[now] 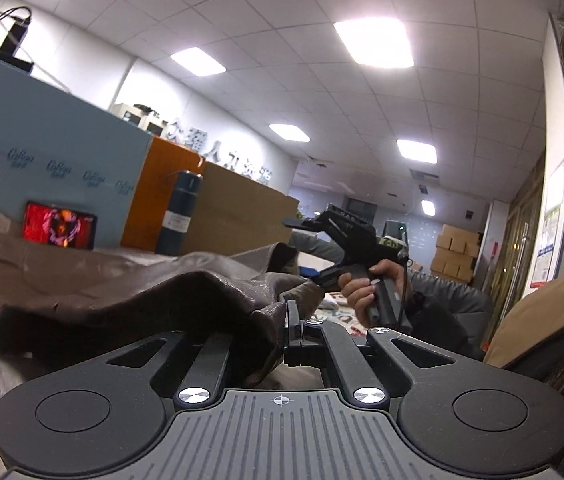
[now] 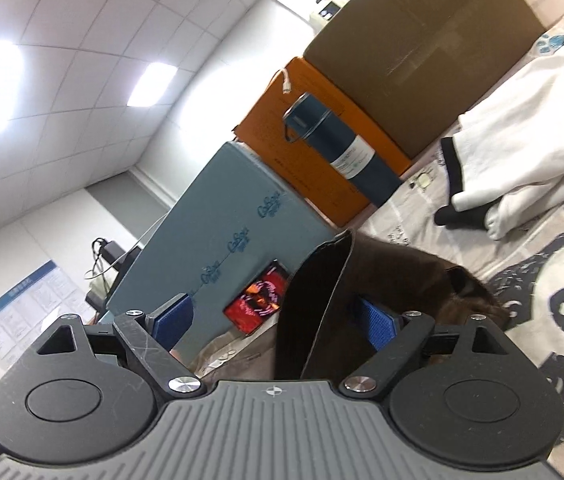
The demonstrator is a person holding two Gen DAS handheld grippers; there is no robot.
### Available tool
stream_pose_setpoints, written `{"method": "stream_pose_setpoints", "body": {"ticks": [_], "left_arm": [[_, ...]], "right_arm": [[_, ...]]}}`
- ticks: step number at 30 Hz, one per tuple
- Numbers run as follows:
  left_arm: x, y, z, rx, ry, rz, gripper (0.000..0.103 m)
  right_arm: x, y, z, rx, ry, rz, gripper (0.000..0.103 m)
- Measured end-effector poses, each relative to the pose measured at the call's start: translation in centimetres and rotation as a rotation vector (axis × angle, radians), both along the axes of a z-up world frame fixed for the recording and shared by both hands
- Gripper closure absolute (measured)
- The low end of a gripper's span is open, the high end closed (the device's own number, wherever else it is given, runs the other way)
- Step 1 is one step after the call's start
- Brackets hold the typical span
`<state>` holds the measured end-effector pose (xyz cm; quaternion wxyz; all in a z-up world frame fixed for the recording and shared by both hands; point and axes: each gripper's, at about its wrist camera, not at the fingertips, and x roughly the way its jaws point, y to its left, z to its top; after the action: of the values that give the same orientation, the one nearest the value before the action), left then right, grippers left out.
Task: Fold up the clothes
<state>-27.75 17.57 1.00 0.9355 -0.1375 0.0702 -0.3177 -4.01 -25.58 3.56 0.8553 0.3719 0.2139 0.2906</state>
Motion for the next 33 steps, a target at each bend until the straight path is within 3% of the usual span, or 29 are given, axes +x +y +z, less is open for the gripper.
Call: {"method": "stream_pose_setpoints", "body": {"ticks": [11,17,22,27,29,30,33], "left_arm": [[-0.1,0.2,-1.2,-0.023,0.028,0.014,0.101],[-0.9,0.2,-2.1,-0.028,0.047,0.008,0.100],[-1.0,0.3,-2.4,-0.035,0.063,0.017,0.094],[-1.6,0.4,-2.3,-0.067,0.066,0.003,0.074],[-1.9,0.5,-2.3,-0.084,0.073,-0.004,0.053],[-2.0,0.5,-2.4,-0.092,0.076,-0.007,0.047],[-1.7,0.3,-2.7,-0.084,0.109,-0.007,0.042]], "right_arm": [[-5.5,-3.7,-0.2,-0.028,-0.023,-0.082,0.016],[-7.3,-5.2,-1.1,-0.029,0.028,-0.118,0.020],[-8.7,-5.4,-1.8,-0.060,0.008,-0.081,0.018],[-10.3,-4.4,-1.0,-0.258,-0.122,-0.043,0.012],[-10.8,-3.9,-1.1,-0.347,-0.171,-0.015,0.011],[-10.9,-3.6,-1.2,-0.400,-0.188,-0.003,0.008],[-10.9,-2.7,-1.7,-0.563,-0.220,0.015,0.006]]}}
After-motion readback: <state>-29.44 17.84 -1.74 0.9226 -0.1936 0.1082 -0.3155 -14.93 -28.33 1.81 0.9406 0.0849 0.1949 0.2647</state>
